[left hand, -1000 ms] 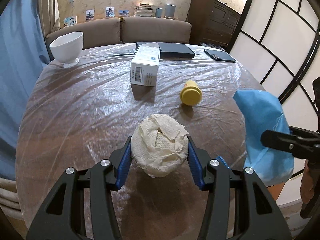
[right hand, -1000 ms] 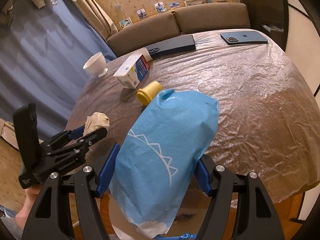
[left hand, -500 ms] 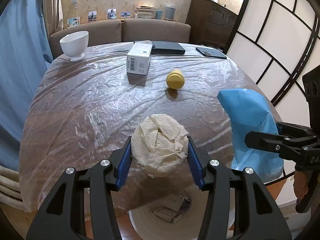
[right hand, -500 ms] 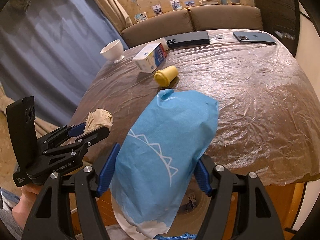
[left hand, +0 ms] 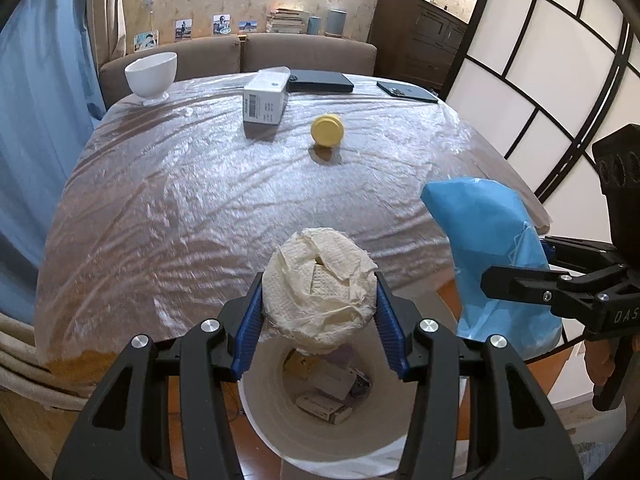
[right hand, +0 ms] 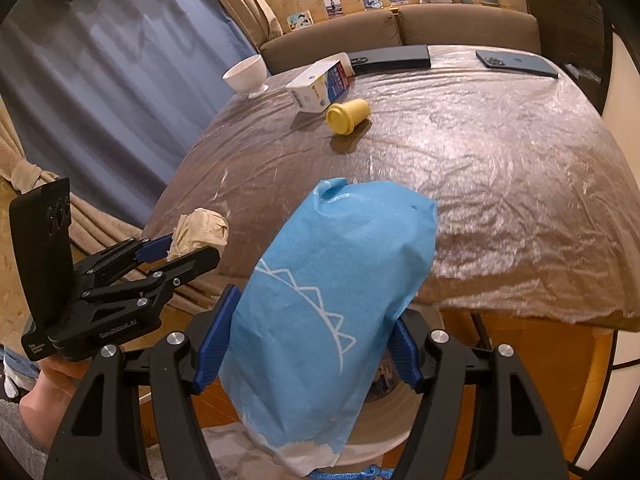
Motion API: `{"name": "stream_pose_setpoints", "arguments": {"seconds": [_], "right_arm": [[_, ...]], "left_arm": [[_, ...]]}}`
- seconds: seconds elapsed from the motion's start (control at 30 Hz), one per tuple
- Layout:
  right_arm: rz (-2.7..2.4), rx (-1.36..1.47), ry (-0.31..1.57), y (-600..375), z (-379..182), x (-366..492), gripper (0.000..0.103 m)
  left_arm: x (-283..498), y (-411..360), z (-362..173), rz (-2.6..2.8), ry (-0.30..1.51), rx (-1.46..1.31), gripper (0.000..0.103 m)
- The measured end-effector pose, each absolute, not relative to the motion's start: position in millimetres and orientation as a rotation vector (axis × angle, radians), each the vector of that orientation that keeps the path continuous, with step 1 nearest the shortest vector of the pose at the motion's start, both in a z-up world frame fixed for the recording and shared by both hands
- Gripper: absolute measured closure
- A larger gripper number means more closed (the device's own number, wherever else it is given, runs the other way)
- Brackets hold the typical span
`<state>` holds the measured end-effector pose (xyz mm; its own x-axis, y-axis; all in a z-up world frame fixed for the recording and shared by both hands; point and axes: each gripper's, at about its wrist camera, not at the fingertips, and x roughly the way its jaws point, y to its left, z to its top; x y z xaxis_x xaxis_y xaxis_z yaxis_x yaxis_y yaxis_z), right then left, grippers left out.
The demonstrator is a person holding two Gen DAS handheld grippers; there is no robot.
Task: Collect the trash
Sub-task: 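Carry the blue bag and beige bun over the trash bin with both tools, then lower the blue bag and beige bun into the bin with both tools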
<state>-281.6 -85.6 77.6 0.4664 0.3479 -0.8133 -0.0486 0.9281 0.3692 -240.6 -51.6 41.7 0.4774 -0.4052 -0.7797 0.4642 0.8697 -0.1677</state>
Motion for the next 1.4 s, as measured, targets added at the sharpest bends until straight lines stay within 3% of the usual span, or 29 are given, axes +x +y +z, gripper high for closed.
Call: {"name": "stream_pose_setpoints", "arguments": {"seconds": [0.67,1.4], "right_arm": [[0.32,0.272,1.171,-79,48,-319,0.036],[0.34,0.223,1.231,-67,7,-306,0.036]], "left_arm": [[-283,-66,19,-0.551,0.998,0.124,0.051],[-287,-76,-7,-0.496,1.052,0.145,0.051]]}}
